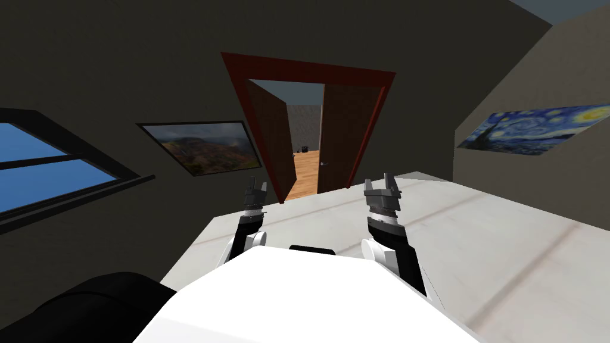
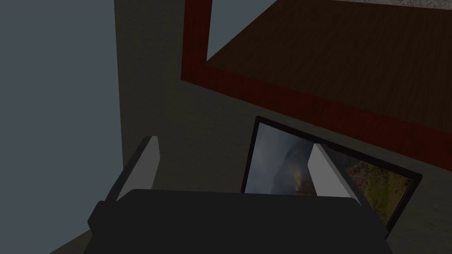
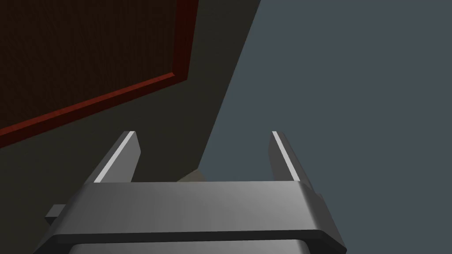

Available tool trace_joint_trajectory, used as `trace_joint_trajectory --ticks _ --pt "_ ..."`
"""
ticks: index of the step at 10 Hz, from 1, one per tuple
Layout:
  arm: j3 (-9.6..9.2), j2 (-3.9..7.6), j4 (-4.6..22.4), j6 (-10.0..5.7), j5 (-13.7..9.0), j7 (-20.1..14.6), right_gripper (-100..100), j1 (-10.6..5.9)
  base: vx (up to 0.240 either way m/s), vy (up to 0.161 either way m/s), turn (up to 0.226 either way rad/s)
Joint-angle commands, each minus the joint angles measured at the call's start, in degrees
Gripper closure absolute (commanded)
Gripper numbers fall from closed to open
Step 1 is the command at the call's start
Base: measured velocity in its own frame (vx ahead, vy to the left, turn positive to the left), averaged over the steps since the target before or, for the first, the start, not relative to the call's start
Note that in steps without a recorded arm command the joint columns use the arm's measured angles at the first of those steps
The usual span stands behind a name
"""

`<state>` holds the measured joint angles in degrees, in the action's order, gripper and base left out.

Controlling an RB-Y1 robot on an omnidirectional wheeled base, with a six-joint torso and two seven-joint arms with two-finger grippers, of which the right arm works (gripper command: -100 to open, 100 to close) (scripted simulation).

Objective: Push the door open

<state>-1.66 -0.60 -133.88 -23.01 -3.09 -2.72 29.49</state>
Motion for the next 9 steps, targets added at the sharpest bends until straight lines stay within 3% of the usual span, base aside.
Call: trace_joint_trajectory --ticks 1,9 --pt "0.01 0.47 1.59 -0.37 -0.05 0.00 -100 -0.63 0.132 -0.053 0.038" --pt "0.05 2.61 11.63 -2.73 -0.35 0.01 -100 -4.64 0.091 -0.023 0.043"
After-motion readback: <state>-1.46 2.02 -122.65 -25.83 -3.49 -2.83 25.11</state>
